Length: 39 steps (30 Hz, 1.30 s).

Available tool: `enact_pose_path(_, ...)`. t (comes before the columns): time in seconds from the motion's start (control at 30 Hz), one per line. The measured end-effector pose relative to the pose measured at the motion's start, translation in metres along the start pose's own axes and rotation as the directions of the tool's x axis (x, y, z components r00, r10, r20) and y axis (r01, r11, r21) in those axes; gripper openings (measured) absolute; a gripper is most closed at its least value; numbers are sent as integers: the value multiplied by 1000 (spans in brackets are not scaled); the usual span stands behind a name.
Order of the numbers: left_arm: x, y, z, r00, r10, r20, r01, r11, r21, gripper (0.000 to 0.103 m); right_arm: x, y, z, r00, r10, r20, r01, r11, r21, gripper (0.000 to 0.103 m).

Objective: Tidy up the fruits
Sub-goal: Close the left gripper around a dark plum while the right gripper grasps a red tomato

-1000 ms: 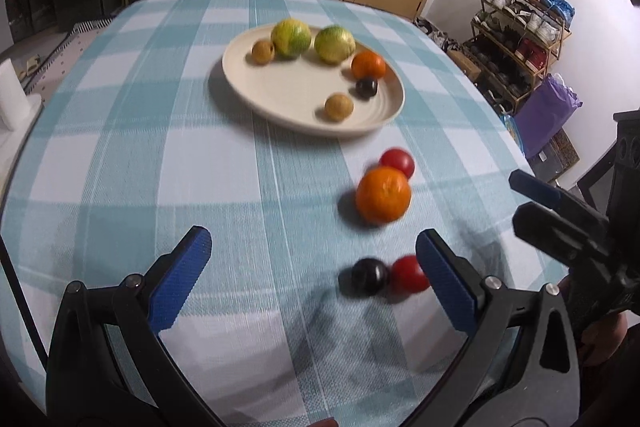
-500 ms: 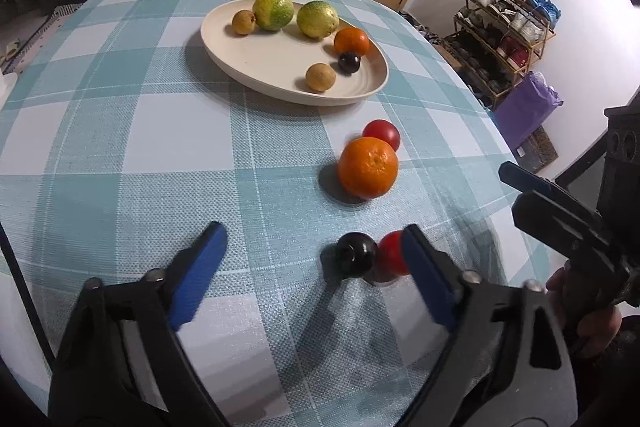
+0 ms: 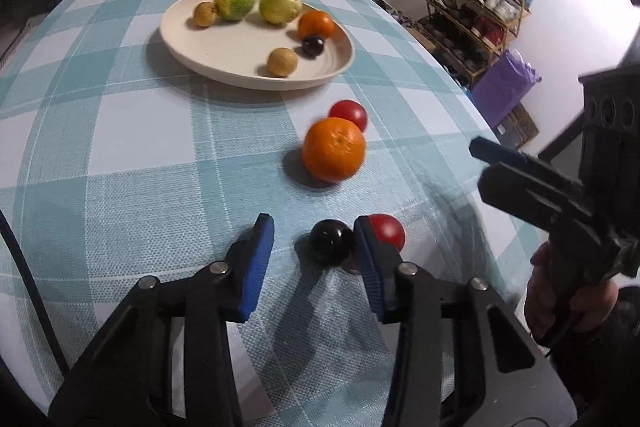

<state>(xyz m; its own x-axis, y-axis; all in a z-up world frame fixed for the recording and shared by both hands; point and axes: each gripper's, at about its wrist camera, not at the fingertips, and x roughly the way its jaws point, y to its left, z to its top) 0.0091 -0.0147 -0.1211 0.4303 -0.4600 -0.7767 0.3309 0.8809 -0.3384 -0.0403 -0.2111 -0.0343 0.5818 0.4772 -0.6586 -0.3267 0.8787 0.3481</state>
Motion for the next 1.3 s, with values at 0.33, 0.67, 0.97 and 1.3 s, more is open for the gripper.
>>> enact_pose_path(0.33,2,-8,-1,999,-36,-15,36,999,27,20,2,0,0,1000,7,-6,-7,1000,-4,103)
enact_pose_path(0.67,-11,7,4,999,-45,15,46,999,-28,19,5,2,-11,999,41,-27,-41,999,-6,103)
enact_pose_path(0.97,-28,22,11,998,-22,53,25,998,-51,19,16,16,-20,995,71,-69,-74,997,-34,102)
enact_pose_path(1.3,-39,37,14,997,-19,75,25,996,-90,19,36,34,-27,987,93,-134,-103,993,-64,81)
